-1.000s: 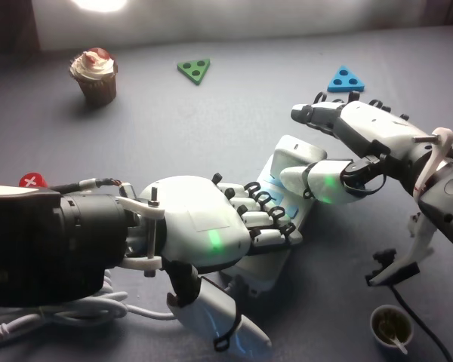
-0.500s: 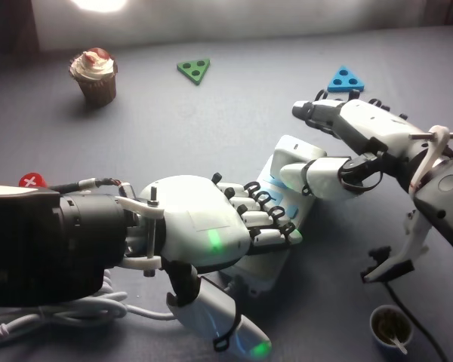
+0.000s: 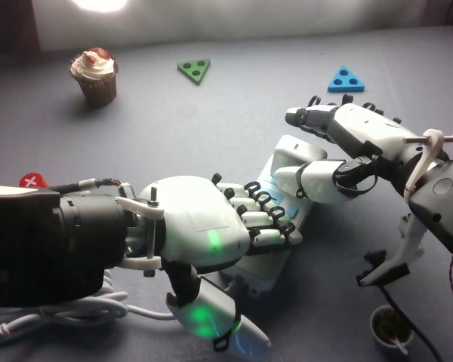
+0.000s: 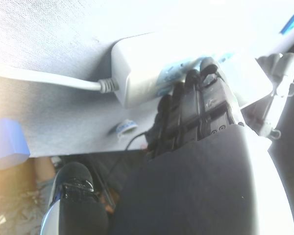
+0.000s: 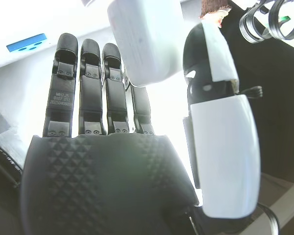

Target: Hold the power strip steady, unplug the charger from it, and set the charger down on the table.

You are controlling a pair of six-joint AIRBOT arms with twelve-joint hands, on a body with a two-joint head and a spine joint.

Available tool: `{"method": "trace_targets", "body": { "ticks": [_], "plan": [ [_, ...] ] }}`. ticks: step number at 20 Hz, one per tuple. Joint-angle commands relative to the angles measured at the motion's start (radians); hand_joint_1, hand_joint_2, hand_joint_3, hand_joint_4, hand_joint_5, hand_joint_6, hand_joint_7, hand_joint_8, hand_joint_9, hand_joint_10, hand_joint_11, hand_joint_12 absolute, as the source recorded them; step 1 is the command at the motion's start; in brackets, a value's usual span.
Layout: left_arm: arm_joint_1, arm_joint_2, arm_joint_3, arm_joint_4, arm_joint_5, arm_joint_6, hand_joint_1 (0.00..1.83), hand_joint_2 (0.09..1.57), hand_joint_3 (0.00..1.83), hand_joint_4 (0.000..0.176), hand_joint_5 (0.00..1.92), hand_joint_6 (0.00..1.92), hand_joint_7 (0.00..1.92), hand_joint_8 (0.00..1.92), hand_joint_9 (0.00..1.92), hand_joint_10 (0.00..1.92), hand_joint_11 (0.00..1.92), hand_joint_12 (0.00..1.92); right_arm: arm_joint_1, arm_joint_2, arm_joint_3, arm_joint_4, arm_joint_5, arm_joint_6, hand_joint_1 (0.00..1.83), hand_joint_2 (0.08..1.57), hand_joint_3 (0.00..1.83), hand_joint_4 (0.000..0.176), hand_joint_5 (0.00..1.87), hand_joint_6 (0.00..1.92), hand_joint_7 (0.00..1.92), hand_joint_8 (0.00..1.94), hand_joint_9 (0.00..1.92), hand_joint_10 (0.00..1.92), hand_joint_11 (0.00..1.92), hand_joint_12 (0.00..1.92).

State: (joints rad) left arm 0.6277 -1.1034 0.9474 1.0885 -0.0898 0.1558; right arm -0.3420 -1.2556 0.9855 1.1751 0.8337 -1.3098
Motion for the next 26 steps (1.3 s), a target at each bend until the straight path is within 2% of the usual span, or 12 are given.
{"method": "trace_targets", "body": {
  "ticks": [1, 8, 11, 12, 13, 14, 15, 16, 17, 20, 22, 26],
  "plan": [
    [0.001, -0.002, -0.001, -0.002, -0.016, -0.003, 0.00, 0.99, 0.00, 0.000, 0.06, 0.00, 0.09, 0.00, 0.08, 0.00, 0.08, 0.03, -0.002, 0.007, 0.001, -0.058, 0.069, 0.011, 0.94, 1.12, 0.00, 0.000, 0.34, 0.00, 0.35, 0.00, 0.35, 0.01, 0.30, 0.17],
    [0.002, -0.003, -0.001, 0.000, -0.008, -0.002, 0.00, 0.99, 0.00, 0.000, 0.08, 0.01, 0.10, 0.01, 0.10, 0.01, 0.11, 0.04, -0.007, 0.006, 0.003, -0.058, 0.069, 0.011, 0.94, 1.12, 0.00, 0.000, 0.36, 0.01, 0.36, 0.00, 0.35, 0.00, 0.30, 0.18],
    [0.003, -0.003, -0.002, 0.000, -0.008, -0.002, 0.00, 1.00, 0.00, 0.000, 0.07, 0.01, 0.09, 0.00, 0.09, 0.00, 0.10, 0.03, -0.008, 0.006, 0.004, -0.058, 0.072, 0.011, 1.11, 1.13, 0.00, 0.000, 0.73, 0.02, 0.83, 0.02, 0.87, 0.03, 0.75, 0.40],
    [0.003, -0.003, -0.002, 0.000, -0.008, -0.002, 0.00, 0.99, 0.00, 0.000, 0.07, 0.00, 0.09, 0.00, 0.08, 0.00, 0.09, 0.03, -0.008, 0.006, 0.005, -0.058, 0.073, 0.011, 1.13, 1.15, 0.00, 0.000, 0.86, 0.87, 0.93, 0.02, 0.97, 0.02, 0.80, 0.48],
    [0.003, -0.003, -0.002, 0.000, -0.007, -0.002, 0.00, 0.99, 0.00, 0.000, 0.06, 0.00, 0.09, 0.00, 0.08, 0.00, 0.09, 0.03, -0.008, 0.006, 0.005, -0.058, 0.073, 0.011, 1.21, 1.10, 0.01, 0.000, 0.93, 1.04, 1.08, 0.55, 1.11, 0.02, 0.90, 0.54],
    [0.003, -0.003, -0.002, 0.000, -0.006, -0.003, 0.00, 0.99, 0.00, 0.000, 0.07, 0.01, 0.09, 0.00, 0.09, 0.00, 0.10, 0.03, -0.008, 0.006, 0.006, -0.058, 0.073, 0.011, 1.22, 1.11, 0.00, 0.000, 0.92, 1.08, 1.08, 0.77, 1.16, 0.01, 0.93, 0.59],
    [0.003, -0.003, -0.001, 0.000, -0.006, -0.003, 0.00, 1.00, 0.00, 0.000, 0.07, 0.01, 0.09, 0.00, 0.09, 0.00, 0.10, 0.03, -0.008, 0.006, 0.007, -0.058, 0.073, 0.011, 1.24, 1.10, 0.00, 0.000, 0.92, 1.03, 1.13, 0.77, 1.23, 0.02, 0.96, 0.66],
    [0.003, -0.003, -0.001, 0.000, -0.005, -0.003, 0.00, 0.99, 0.00, 0.000, 0.07, 0.00, 0.09, 0.00, 0.08, 0.00, 0.09, 0.03, -0.008, 0.006, 0.008, -0.058, 0.073, 0.011, 1.36, 1.06, 0.00, 0.000, 0.97, 0.90, 1.20, 0.59, 1.14, 0.75, 0.97, 0.73],
    [0.003, -0.002, -0.001, 0.000, -0.005, -0.003, 0.00, 0.99, 0.00, 0.000, 0.07, 0.00, 0.09, 0.00, 0.09, 0.00, 0.09, 0.03, -0.009, 0.006, 0.009, -0.058, 0.073, 0.011, 1.38, 1.06, 0.00, 0.000, 0.95, 0.89, 1.18, 0.61, 1.11, 0.93, 0.97, 0.78],
    [0.003, -0.002, -0.001, 0.001, -0.003, -0.003, 0.00, 0.98, 0.00, 0.000, 0.07, 0.00, 0.10, 0.00, 0.10, 0.01, 0.11, 0.03, -0.009, 0.006, 0.009, -0.059, 0.073, 0.011, 1.39, 1.05, 0.00, 0.000, 0.99, 0.84, 1.22, 0.55, 1.11, 0.95, 0.97, 0.83],
    [0.003, -0.002, -0.003, 0.000, 0.001, -0.003, 0.00, 0.99, 0.00, 0.000, 0.07, 0.00, 0.10, 0.00, 0.09, 0.00, 0.11, 0.03, -0.009, 0.006, 0.009, -0.070, 0.079, 0.011, 1.39, 1.06, 0.00, 0.000, 0.94, 0.91, 1.21, 0.56, 1.09, 0.98, 0.94, 0.87],
    [0.003, -0.002, -0.004, 0.000, 0.007, -0.003, 0.00, 0.98, 0.00, 0.000, 0.07, 0.00, 0.09, 0.00, 0.09, 0.00, 0.10, 0.02, -0.001, 0.006, 0.009, -0.148, 0.134, 0.028, 1.39, 1.06, 0.00, 0.000, 0.94, 0.92, 1.21, 0.56, 1.09, 0.98, 0.93, 0.88]
  ]
}}
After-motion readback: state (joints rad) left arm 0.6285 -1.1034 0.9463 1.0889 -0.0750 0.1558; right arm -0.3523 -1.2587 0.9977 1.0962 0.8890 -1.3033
